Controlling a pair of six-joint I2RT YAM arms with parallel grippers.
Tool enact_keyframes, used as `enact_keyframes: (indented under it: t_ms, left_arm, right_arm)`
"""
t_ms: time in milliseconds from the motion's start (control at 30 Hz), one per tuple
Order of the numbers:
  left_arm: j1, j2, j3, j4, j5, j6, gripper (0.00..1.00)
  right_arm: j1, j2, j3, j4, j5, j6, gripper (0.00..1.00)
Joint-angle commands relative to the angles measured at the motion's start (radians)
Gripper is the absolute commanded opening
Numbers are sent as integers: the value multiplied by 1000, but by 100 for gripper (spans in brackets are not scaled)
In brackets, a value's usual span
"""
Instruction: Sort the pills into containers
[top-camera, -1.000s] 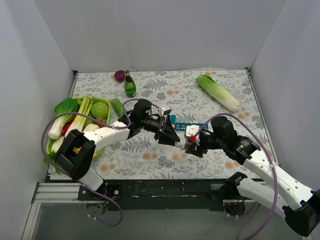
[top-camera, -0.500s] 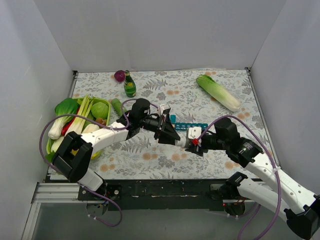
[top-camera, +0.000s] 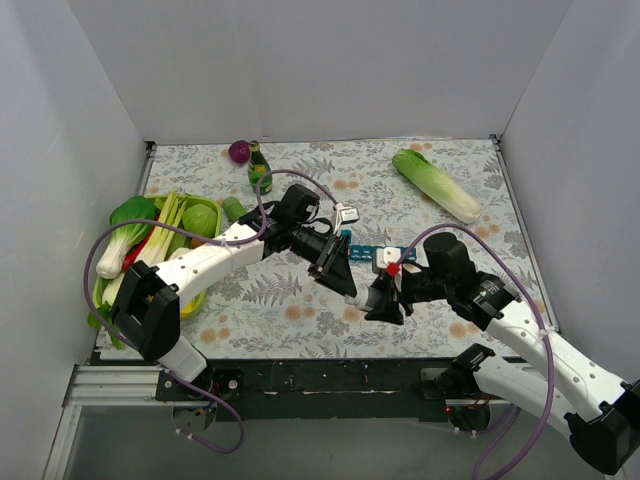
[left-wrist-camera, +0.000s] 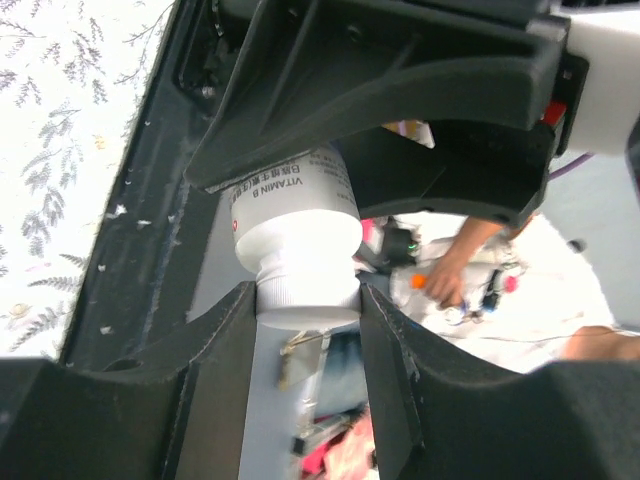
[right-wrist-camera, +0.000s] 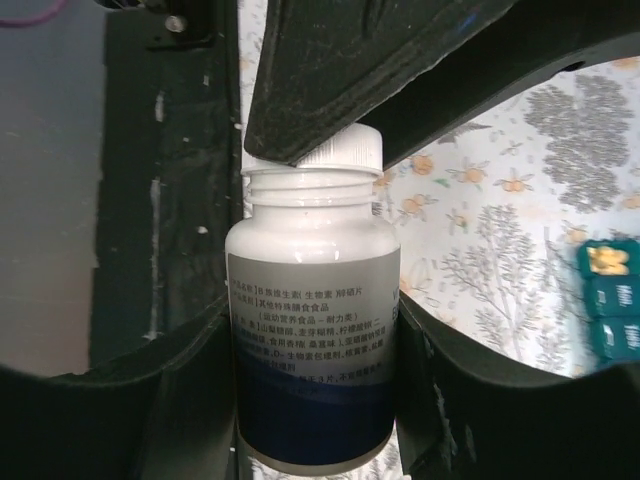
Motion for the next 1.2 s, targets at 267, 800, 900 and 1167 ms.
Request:
enact_keyframes:
  t_ms: [267, 800, 900, 1167]
  left_arm:
    - [-114, 42, 190, -322, -201, 423, 8]
    - [-150, -48, 181, -271, -178, 586, 20]
    - [-150, -57, 159, -238, -173, 543, 31]
    - [-150, -123, 101, -144, -228, 437, 61]
  right_arm:
    - [-4, 50, -31, 372, -180, 316, 2]
    - [-32, 64, -128, 666, -327, 634, 2]
    - [-36, 57, -114, 647, -313, 602, 2]
    - [-50, 47, -85, 592, -295, 527, 2]
